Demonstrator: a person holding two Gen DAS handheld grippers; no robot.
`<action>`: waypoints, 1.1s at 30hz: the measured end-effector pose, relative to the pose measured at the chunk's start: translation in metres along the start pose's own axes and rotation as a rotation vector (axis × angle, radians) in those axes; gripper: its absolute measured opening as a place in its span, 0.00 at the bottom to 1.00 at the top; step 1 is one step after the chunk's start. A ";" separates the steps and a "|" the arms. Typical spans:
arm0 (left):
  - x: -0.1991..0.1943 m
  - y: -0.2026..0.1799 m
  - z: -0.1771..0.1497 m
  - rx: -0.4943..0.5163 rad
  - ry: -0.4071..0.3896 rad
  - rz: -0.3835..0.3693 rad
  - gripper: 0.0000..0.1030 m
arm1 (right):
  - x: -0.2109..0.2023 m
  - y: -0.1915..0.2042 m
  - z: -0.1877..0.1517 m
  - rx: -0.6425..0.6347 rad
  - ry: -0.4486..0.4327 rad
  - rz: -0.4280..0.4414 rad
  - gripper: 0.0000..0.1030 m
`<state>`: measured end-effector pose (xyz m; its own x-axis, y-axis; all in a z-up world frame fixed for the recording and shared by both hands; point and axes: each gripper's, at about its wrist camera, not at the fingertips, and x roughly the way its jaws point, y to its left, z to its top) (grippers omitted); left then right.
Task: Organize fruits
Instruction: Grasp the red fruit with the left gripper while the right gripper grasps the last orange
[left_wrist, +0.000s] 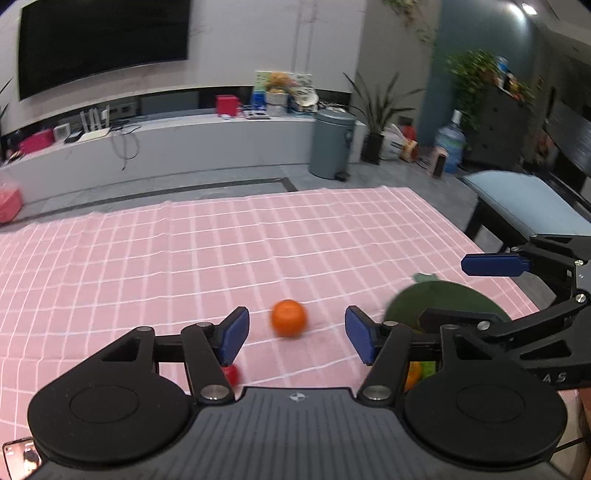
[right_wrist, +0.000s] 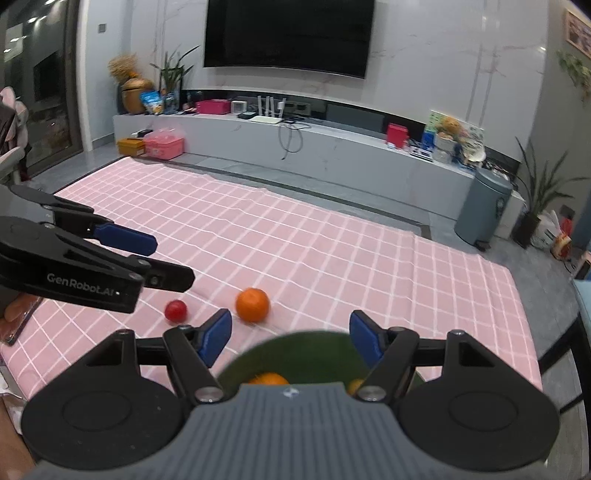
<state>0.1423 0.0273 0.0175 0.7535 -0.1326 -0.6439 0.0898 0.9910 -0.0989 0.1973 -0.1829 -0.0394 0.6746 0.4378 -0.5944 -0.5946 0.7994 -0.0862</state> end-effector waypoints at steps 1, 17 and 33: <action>0.001 0.008 -0.001 -0.020 0.005 0.001 0.68 | 0.004 0.004 0.004 -0.009 0.004 0.007 0.65; 0.038 0.056 -0.032 -0.030 0.098 -0.047 0.62 | 0.097 0.033 0.039 -0.125 0.220 0.080 0.59; 0.065 0.079 -0.052 -0.114 0.087 -0.096 0.62 | 0.166 0.040 0.042 -0.239 0.392 0.129 0.40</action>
<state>0.1643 0.0961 -0.0718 0.6857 -0.2320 -0.6899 0.0804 0.9662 -0.2451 0.3038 -0.0607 -0.1081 0.3997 0.3021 -0.8655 -0.7776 0.6116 -0.1456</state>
